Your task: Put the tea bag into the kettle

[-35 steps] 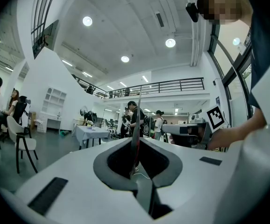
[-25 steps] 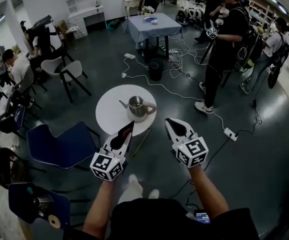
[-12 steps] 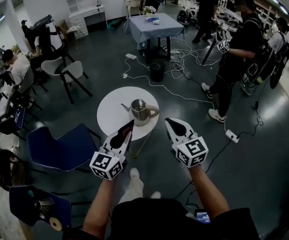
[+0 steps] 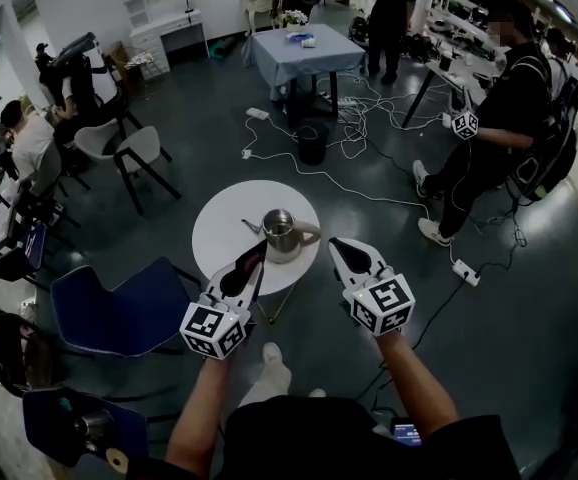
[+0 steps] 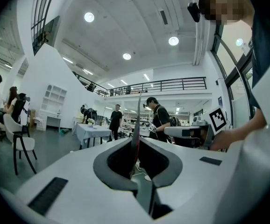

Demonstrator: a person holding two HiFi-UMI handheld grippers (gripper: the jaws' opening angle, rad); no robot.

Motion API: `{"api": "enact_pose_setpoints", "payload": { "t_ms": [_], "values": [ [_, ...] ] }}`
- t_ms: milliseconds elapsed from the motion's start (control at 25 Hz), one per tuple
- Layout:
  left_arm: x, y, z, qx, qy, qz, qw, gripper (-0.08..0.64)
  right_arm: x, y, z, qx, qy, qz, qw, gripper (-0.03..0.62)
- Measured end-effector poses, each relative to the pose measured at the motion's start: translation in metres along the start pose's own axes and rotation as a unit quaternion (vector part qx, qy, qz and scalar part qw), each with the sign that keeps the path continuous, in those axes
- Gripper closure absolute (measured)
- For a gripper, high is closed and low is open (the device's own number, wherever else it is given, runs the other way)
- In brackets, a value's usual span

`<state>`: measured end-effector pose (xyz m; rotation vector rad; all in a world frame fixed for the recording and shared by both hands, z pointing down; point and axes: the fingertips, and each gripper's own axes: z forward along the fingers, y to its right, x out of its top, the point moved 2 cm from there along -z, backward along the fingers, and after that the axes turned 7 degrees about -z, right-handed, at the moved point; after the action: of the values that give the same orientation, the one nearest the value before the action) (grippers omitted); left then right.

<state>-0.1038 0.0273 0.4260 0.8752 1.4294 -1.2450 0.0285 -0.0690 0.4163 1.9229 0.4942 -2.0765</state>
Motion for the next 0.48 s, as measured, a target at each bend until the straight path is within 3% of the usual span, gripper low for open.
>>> {"api": "enact_pose_setpoints", "payload": {
  "t_ms": [480],
  "values": [
    [0.006,-0.063,0.049,-0.003,-0.009,-0.014,0.9999,0.525,-0.008,0.030,0.071,-0.002,-0.013,0.007,1.000,0.575]
  ]
}}
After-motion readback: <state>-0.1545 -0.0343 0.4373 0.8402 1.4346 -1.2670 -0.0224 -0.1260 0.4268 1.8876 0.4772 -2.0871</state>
